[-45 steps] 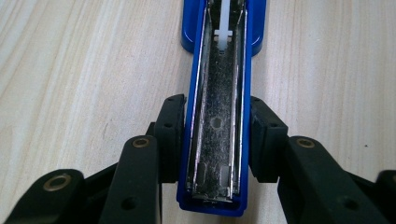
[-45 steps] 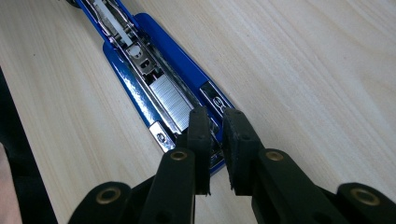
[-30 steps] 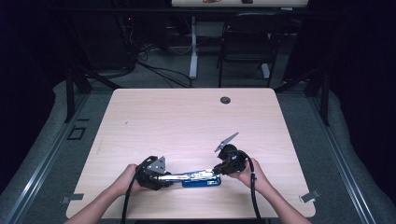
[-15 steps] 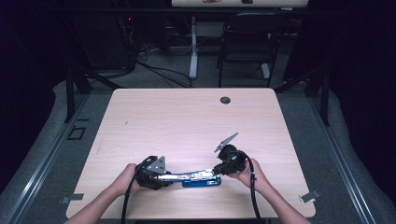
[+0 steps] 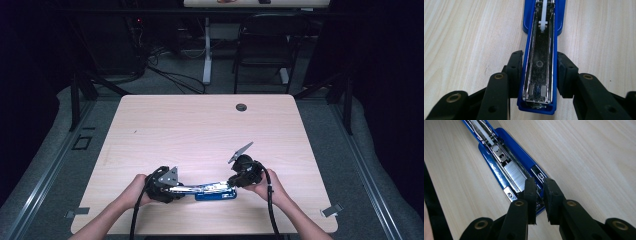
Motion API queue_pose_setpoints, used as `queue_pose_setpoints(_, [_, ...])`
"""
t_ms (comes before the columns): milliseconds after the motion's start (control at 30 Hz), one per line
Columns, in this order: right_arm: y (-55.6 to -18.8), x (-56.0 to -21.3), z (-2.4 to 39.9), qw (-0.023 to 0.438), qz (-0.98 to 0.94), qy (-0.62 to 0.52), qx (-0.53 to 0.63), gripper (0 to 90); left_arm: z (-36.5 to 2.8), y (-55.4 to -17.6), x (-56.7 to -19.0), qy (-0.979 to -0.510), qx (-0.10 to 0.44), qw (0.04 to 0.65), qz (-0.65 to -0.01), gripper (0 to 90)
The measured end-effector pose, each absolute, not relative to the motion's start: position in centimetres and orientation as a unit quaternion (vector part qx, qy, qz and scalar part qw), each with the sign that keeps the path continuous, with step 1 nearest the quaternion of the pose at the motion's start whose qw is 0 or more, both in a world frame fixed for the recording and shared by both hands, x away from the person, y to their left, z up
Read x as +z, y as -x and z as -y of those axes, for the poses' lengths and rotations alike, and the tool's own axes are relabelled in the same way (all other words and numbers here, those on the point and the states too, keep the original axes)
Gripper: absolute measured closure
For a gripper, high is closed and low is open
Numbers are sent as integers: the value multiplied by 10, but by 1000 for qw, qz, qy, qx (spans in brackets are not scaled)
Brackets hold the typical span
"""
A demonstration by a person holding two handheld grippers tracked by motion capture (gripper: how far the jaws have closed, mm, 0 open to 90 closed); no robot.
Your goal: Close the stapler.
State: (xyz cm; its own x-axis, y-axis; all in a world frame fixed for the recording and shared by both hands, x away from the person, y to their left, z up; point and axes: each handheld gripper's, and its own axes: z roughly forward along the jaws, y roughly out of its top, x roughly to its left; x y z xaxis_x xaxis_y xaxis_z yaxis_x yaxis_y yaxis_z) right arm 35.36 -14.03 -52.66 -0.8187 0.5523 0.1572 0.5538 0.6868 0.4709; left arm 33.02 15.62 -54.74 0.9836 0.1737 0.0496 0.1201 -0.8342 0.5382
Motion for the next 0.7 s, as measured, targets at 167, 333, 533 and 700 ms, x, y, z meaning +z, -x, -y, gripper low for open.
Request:
queue_pose_setpoints(167, [-350, -520, 120, -28, 921, 277, -273, 787, -156, -330, -546, -958, 49, 274, -75, 613])
queue_pose_setpoints(333, [-345, -508, 89, -38, 918, 233, -318, 817, -156, -330, -546, -957, 50, 276, -78, 607])
queue_pose_setpoints(533, [-334, -519, 53, -22, 919, 193, -343, 900, -157, -331, -544, -954, 43, 286, -83, 596])
queue_pose_setpoints(700, [-331, -529, 40, -22, 924, 174, -339, 900, -158, -332, -545, -953, 40, 288, -87, 599])
